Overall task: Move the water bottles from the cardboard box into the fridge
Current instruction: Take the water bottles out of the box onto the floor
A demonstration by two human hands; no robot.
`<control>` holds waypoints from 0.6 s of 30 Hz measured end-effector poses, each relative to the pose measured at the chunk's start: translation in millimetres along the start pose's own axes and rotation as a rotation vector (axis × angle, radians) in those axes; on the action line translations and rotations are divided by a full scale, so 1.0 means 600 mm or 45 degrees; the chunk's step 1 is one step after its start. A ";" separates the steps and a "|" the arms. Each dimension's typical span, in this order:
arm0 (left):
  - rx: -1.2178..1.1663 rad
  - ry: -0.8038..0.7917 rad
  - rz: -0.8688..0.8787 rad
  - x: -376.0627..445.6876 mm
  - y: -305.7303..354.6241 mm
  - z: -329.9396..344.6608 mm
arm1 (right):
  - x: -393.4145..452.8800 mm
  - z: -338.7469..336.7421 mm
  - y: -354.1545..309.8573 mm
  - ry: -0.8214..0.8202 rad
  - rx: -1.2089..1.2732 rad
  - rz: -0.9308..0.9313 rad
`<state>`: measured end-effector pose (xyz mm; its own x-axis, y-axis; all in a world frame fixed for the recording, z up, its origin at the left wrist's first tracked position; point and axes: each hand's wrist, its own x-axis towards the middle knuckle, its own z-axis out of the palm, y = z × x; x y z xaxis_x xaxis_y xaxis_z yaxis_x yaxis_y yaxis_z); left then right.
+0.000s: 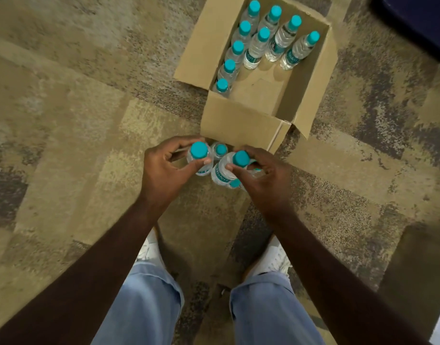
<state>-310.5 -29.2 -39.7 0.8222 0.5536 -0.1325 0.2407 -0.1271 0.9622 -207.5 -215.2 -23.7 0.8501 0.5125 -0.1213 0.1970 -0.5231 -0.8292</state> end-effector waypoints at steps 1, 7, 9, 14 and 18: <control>0.008 -0.008 0.001 -0.004 -0.007 -0.003 | -0.001 0.009 0.005 -0.032 -0.007 0.008; 0.043 -0.019 -0.075 -0.011 -0.059 -0.012 | 0.008 0.052 0.046 -0.181 -0.135 0.013; 0.059 -0.029 -0.105 -0.012 -0.077 -0.007 | 0.013 0.061 0.056 -0.247 -0.206 -0.032; 0.068 -0.053 -0.201 -0.017 -0.122 0.013 | 0.025 0.084 0.075 -0.457 -0.412 -0.121; 0.095 -0.048 -0.250 -0.019 -0.149 0.024 | 0.034 0.104 0.090 -0.559 -0.547 -0.167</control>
<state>-334.1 -36.2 -127.8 0.7742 0.5429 -0.3255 0.4341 -0.0811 0.8972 -210.3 -190.5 -105.0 0.5434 0.7753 -0.3218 0.5424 -0.6169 -0.5703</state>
